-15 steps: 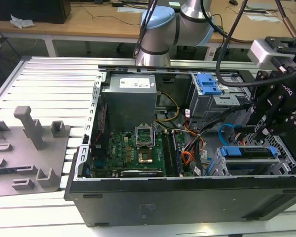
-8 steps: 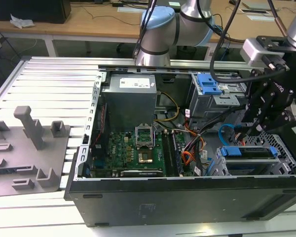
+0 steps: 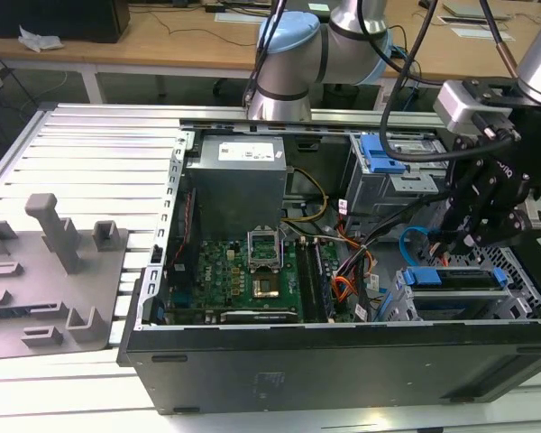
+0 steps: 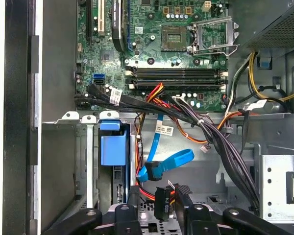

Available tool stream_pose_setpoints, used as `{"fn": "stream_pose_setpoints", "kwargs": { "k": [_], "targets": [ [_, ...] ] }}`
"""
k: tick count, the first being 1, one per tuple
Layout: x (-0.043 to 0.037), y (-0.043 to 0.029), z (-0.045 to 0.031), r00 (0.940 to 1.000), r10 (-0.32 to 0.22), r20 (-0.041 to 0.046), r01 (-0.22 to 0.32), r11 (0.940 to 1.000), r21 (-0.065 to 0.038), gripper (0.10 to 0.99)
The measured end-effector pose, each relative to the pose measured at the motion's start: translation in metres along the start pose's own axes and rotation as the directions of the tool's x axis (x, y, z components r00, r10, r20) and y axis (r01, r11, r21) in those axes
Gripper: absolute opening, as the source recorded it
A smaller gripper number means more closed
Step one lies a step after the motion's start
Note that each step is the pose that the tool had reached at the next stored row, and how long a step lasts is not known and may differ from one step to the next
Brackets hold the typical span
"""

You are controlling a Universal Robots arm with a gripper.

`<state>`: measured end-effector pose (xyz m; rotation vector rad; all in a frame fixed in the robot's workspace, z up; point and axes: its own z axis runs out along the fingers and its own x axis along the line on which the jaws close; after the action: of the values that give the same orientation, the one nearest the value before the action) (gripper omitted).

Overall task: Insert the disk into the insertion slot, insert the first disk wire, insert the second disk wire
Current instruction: 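Insert the first disk wire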

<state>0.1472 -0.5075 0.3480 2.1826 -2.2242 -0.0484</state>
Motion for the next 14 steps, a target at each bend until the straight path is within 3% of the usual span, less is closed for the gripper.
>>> {"fn": "stream_pose_setpoints", "kwargs": {
  "k": [1,2,3,4,9,14],
  "targets": [
    [0.0,0.0,0.0,1.0,0.0,-0.0001,0.0,1.0,0.0,0.404],
    [0.0,0.0,0.0,1.0,0.0,-0.0001,0.0,1.0,0.0,0.341],
    [0.0,0.0,0.0,1.0,0.0,-0.0003,0.0,1.0,0.0,0.22],
    [0.0,0.0,0.0,1.0,0.0,-0.0004,0.0,1.0,0.0,0.188],
    [0.0004,0.0,0.0,1.0,0.0,-0.0009,0.0,1.0,0.0,0.188],
    [0.01,-0.0002,-0.0001,1.0,0.0,-0.001,0.0,1.0,0.0,0.188]
  ]
}}
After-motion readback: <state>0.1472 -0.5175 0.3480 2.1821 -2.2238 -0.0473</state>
